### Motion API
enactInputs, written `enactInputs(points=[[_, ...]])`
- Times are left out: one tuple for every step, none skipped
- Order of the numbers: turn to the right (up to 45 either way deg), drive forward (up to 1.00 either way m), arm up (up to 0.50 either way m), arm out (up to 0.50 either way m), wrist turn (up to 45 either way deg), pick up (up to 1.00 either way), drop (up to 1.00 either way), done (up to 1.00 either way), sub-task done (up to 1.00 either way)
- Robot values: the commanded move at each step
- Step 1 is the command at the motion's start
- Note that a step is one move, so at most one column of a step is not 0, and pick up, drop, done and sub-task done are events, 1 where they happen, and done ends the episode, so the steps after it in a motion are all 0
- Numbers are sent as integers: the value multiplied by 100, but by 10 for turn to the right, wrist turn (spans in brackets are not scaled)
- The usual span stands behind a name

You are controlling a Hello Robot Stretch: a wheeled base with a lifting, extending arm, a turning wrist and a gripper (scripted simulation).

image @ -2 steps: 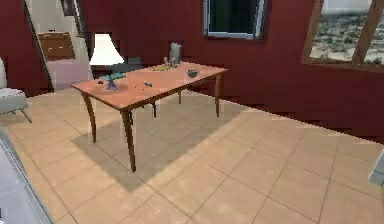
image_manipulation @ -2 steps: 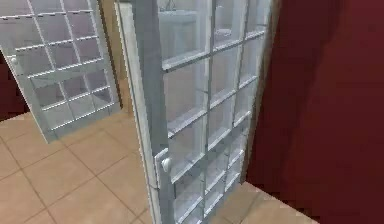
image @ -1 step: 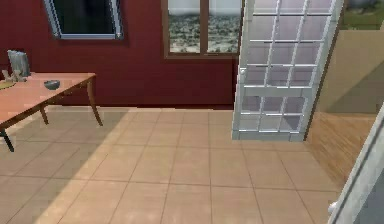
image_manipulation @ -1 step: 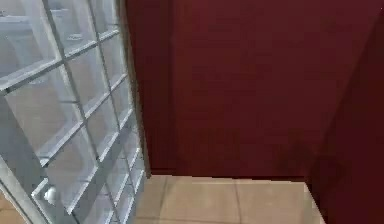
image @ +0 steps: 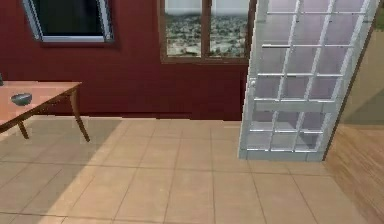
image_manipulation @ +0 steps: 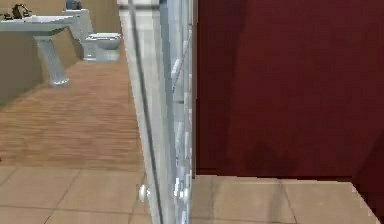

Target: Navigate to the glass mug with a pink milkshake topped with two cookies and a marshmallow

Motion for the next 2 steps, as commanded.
enactInputs(points=[[-450,0,0,0,0,0,0,0,0],[-300,0,0,0,0,0,0,0,0]])
